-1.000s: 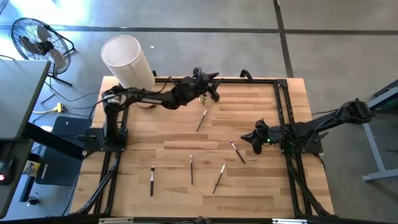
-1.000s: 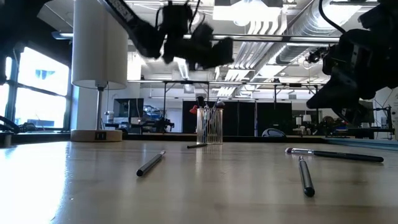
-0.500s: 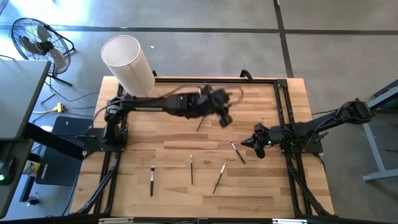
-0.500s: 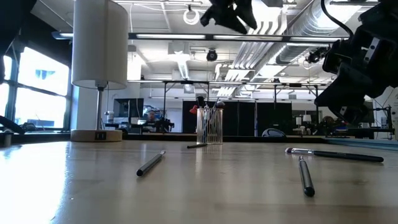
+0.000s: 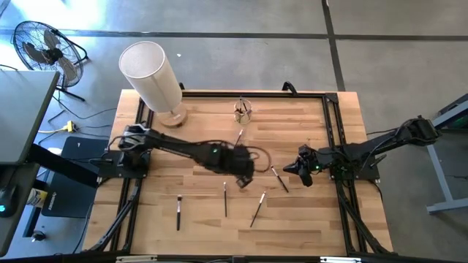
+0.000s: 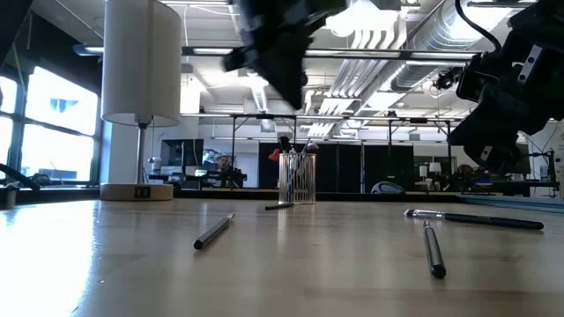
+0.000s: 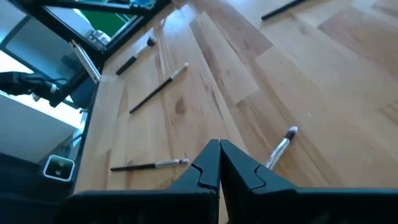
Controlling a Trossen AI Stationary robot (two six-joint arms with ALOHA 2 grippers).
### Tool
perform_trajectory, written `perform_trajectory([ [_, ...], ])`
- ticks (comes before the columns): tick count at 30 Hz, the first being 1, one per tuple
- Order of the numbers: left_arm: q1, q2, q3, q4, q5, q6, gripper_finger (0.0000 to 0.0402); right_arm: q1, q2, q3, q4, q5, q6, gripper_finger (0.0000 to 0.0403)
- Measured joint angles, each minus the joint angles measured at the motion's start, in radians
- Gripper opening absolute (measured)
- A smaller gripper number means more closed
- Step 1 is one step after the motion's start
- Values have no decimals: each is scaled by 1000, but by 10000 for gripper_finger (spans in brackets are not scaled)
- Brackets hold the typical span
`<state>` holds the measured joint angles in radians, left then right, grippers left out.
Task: Sort items
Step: Put the angle shadow brush into the glass
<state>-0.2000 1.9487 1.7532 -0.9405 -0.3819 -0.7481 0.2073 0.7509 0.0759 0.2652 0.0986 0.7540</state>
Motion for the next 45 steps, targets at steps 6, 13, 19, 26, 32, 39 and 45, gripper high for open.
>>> perform_trajectory([
  [6,-68,-114,-341,245,131,-98,1,0,14,109,-64,73,-45,1],
  [13,-74,-264,-681,516,232,-102,1,-4,160,485,-415,226,-194,0],
  [19,-75,-475,-913,626,234,-65,0,-57,423,839,-780,214,-162,0],
  [26,-75,-730,-1088,614,169,-60,0,-118,727,1127,-1154,99,-60,14],
  [32,-76,-852,-1148,611,150,-29,0,-130,895,1195,-1311,2,31,64],
  [39,-76,-876,-1152,591,167,46,0,-136,992,1149,-1277,-61,57,126],
  [45,-76,-875,-1151,590,201,73,0,-161,1037,1111,-1199,-46,58,148],
])
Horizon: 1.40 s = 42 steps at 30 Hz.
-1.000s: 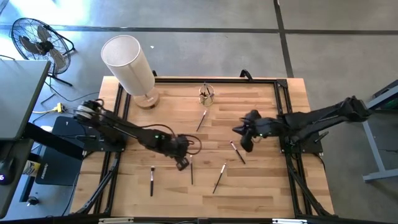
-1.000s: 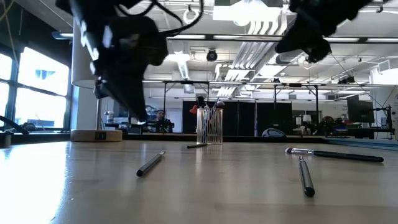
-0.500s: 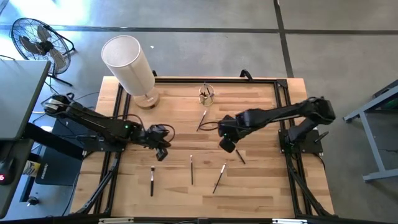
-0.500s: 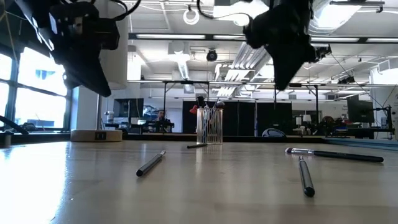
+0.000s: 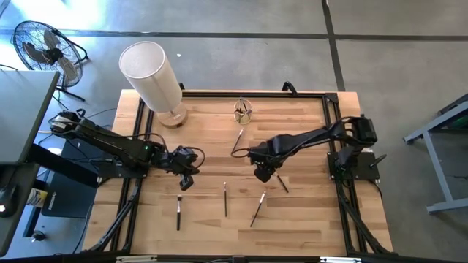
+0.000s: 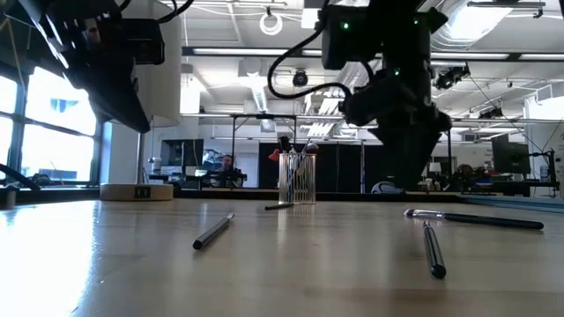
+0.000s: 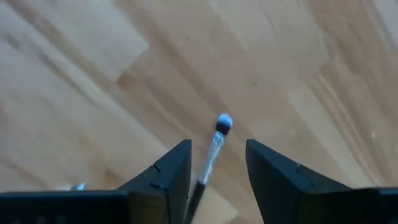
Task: Sort items
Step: Put the angle shadow brush into the glass
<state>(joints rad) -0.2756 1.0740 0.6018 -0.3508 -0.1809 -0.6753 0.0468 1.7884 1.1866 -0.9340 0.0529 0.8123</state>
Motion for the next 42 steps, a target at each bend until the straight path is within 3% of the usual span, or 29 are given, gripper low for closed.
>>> perform_trajectory([
  [9,0,0,0,-4,18,22,0,-66,26,-63,87,-23,25,141],
  [18,0,1,0,-18,33,27,0,-66,22,-149,209,-96,26,140],
  [21,0,1,0,-18,34,43,0,-66,18,-170,233,-74,32,136],
  [24,0,1,0,-18,33,44,0,-63,19,-182,250,-47,25,112],
  [30,0,1,0,-17,33,59,0,-58,20,-185,267,-56,7,10],
  [36,0,1,0,-9,33,69,0,-59,11,-185,254,-103,42,3],
  [42,0,1,0,-8,32,69,0,-49,-83,-194,238,-68,44,2],
])
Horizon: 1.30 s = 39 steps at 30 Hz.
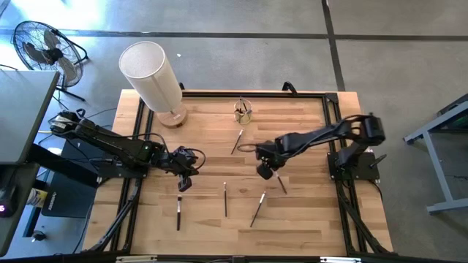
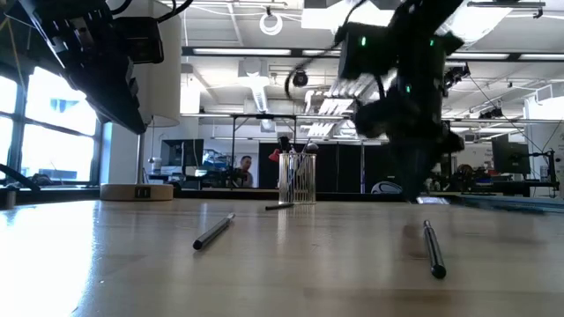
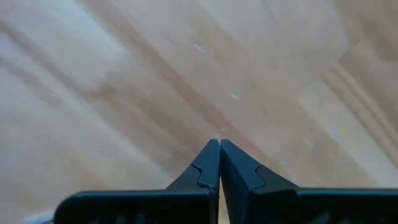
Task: Sort items
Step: Put the angle shadow brush into the glass
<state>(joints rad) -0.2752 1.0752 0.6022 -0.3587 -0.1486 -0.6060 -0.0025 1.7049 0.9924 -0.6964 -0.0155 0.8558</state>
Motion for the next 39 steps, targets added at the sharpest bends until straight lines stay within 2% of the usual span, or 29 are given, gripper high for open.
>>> perform_trajectory([
  [5,0,0,0,-1,-38,0,0,-17,-122,3,4,108,-56,1],
  [11,0,0,0,5,-99,-4,0,-153,-242,5,102,99,-253,0],
  [14,0,0,0,12,-124,-4,0,-271,-258,5,238,16,-382,0],
  [17,0,0,1,13,-153,-4,0,-399,-245,5,447,-144,-489,0],
  [22,0,0,1,25,-185,-4,0,-548,-197,6,989,-450,-522,0],
  [24,0,0,1,27,-210,-4,0,-579,-185,8,1157,-477,-543,0],
  [26,0,0,1,34,-242,-5,0,-600,-163,8,1271,-479,-640,0],
  [30,0,0,1,78,-307,-4,0,-623,-116,7,1349,-474,-892,0],
  [33,1,0,1,82,-338,-5,0,-653,-69,7,1332,-481,-932,0],
  [39,0,0,1,81,-334,-5,0,-696,28,6,1324,-437,-1045,0],
])
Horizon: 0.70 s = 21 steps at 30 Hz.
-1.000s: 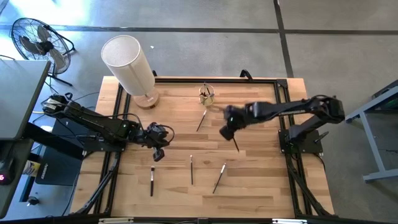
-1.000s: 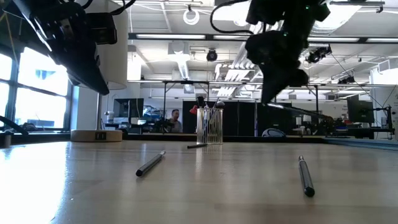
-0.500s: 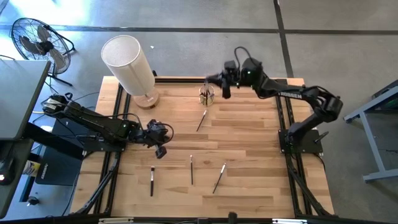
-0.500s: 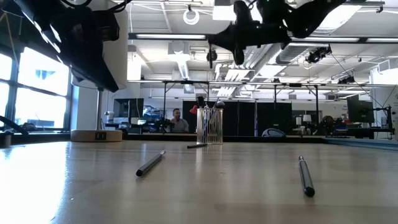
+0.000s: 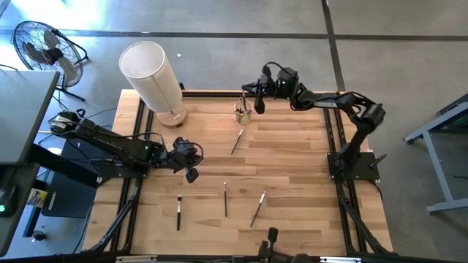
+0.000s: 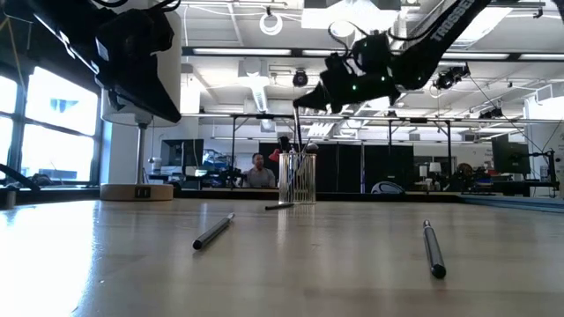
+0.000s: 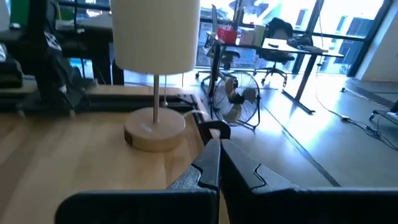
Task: Sort items
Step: Put the angle shadow brush into the glass, then put the small fan brush into the glass
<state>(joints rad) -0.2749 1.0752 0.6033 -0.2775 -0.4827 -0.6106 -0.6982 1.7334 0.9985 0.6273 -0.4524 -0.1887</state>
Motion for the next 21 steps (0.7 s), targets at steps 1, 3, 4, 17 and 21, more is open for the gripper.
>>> perform_trajectory([
  [1,0,0,0,0,0,-2,0,-4,14,0,2,-3,-10,0],
  [3,0,0,0,0,0,-14,0,-10,44,0,2,-23,-15,0],
  [4,0,0,0,0,-1,-22,0,-11,57,0,2,-29,-18,0],
  [17,0,0,0,-2,-7,-27,1,-7,109,1,-157,-14,-107,46],
  [21,0,0,0,-2,-8,-47,1,-8,99,1,-191,-12,-109,86],
])
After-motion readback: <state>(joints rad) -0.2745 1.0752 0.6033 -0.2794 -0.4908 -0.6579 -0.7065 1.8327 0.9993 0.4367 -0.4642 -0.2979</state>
